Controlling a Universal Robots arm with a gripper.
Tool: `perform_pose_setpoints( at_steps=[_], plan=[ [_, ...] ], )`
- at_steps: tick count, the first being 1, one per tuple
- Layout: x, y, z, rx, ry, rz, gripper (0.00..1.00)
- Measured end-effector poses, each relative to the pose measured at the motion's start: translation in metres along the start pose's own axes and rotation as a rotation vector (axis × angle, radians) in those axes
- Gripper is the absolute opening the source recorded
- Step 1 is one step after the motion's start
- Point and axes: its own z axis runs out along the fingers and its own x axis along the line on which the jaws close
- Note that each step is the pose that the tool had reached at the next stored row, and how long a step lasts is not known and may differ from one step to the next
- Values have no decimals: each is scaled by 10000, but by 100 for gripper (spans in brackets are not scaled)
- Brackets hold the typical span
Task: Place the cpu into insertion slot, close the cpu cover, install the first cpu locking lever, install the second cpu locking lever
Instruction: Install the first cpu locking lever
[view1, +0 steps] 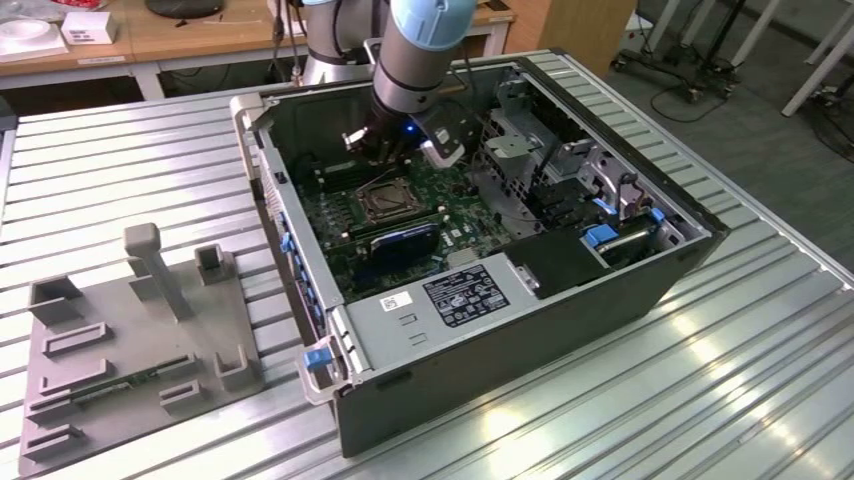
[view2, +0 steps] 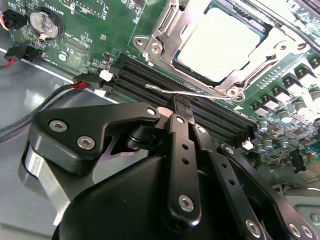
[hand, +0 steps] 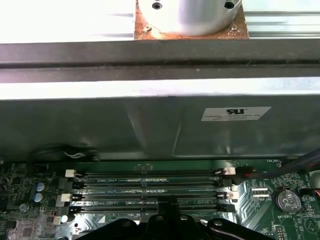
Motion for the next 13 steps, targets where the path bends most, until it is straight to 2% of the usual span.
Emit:
perform_pose_setpoints(
  at_steps=[13],
  plan=[
    [-3, 5, -13, -9, 1, 0, 11]
  ],
)
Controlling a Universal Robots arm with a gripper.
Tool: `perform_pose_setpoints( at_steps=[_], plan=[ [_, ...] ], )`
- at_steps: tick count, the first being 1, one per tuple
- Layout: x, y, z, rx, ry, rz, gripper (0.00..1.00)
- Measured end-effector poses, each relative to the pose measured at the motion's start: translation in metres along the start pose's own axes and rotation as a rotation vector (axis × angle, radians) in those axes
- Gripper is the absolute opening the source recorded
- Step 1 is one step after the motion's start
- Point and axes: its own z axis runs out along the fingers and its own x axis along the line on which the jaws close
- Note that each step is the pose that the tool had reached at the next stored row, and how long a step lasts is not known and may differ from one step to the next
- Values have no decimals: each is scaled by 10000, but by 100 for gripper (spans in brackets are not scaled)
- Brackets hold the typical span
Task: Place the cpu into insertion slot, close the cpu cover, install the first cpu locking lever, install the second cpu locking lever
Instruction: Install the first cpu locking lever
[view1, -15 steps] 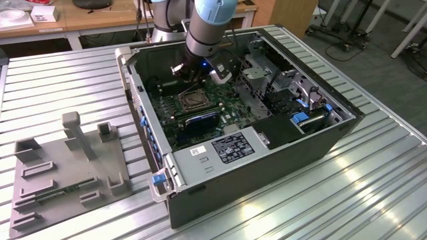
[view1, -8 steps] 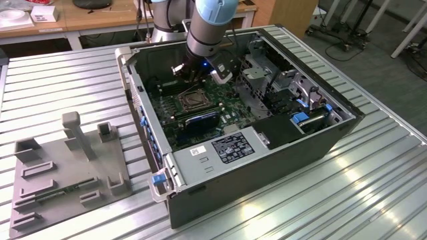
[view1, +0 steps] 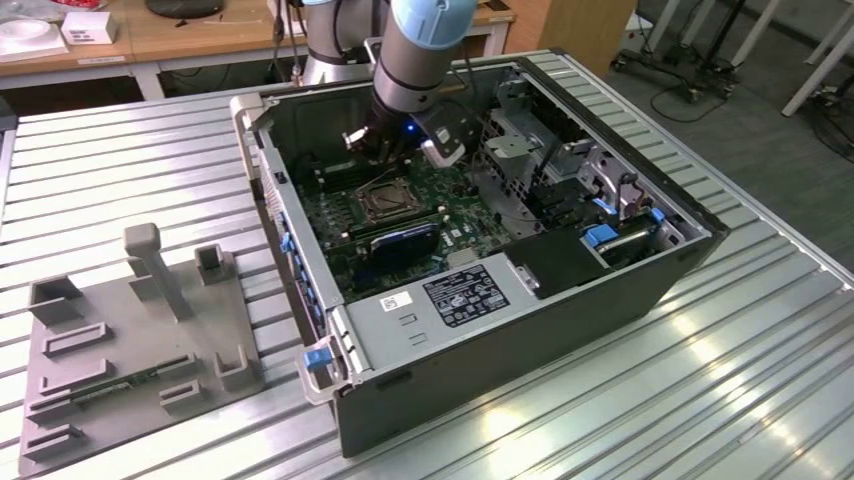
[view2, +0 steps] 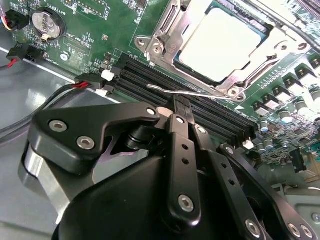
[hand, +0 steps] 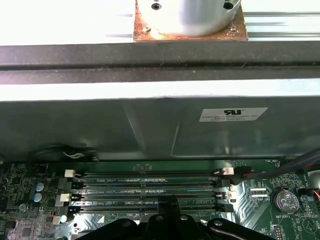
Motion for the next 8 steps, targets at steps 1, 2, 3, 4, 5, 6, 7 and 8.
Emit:
perform_pose_setpoints(
  at_steps=[1, 2, 3, 4, 5, 6, 7, 8],
  plan=[
    [0, 2, -4, -1, 0, 0, 11],
    [0, 4, -8, -3, 0, 0, 11],
    [0, 5, -13, -3, 0, 0, 11],
    [0, 8, -20, -6, 0, 0, 11],
    [0, 10, -25, -11, 0, 0, 11],
    [0, 10, -28, -18, 0, -1, 11],
    [-1, 7, -29, -27, 0, -2, 11],
    [-1, 3, -31, -33, 1, -2, 11]
  ],
)
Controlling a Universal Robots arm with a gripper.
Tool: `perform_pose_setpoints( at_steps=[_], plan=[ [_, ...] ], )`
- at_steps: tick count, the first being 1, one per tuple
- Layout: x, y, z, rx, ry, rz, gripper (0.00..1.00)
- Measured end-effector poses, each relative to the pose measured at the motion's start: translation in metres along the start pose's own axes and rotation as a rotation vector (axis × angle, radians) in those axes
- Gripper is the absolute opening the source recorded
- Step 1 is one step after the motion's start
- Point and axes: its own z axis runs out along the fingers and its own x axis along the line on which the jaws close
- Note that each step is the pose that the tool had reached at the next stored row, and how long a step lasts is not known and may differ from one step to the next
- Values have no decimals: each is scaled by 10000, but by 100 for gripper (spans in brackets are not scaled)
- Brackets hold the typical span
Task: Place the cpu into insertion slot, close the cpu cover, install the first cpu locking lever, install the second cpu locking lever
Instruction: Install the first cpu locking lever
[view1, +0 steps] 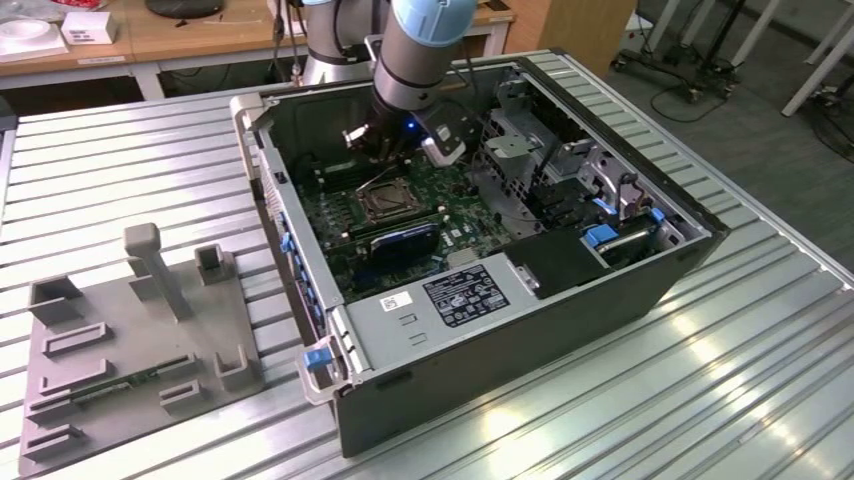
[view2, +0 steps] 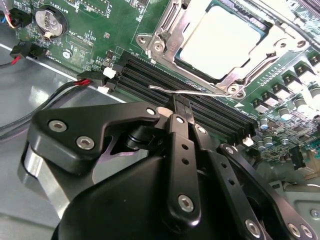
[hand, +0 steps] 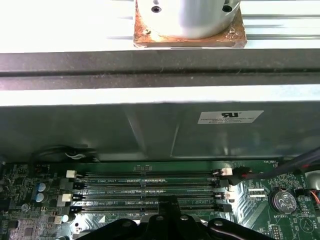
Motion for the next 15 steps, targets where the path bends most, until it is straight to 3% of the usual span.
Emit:
perform_pose_setpoints(
  at_steps=[7, 15],
  plan=[
    [0, -13, -9, -62, 1, 2, 11],
    [0, -8, -7, -63, 2, 2, 11]
  ],
)
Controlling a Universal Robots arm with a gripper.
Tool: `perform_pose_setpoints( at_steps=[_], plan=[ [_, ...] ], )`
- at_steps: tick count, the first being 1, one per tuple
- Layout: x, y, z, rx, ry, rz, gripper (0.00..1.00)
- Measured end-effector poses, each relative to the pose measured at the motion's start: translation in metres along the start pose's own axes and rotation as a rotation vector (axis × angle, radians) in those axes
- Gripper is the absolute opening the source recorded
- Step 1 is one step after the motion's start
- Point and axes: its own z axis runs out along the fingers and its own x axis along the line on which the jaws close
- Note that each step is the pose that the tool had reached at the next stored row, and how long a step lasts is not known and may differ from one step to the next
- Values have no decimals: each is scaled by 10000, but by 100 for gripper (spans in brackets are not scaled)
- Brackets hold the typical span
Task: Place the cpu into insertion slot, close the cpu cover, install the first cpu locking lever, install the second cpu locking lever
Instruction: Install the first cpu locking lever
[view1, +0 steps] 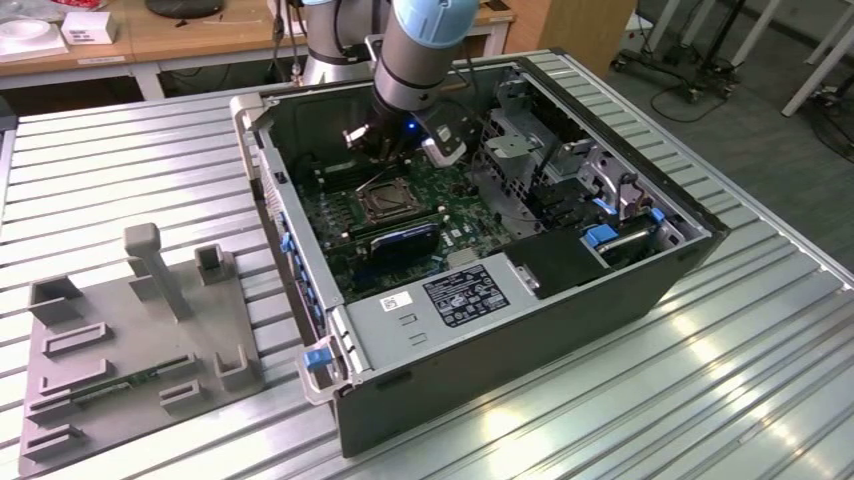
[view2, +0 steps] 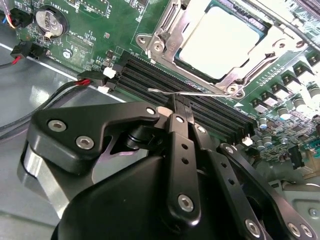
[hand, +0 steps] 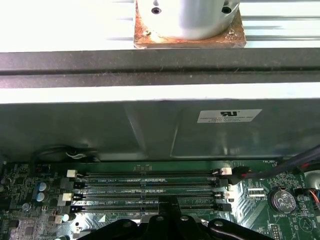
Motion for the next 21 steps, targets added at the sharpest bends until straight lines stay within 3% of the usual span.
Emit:
perform_pose_setpoints(
  at_steps=[7, 21],
  plan=[
    [0, 25, 11, -1, 0, -1, 11],
    [-15, 19, 13, 1, -7, 18, 11]
  ],
)
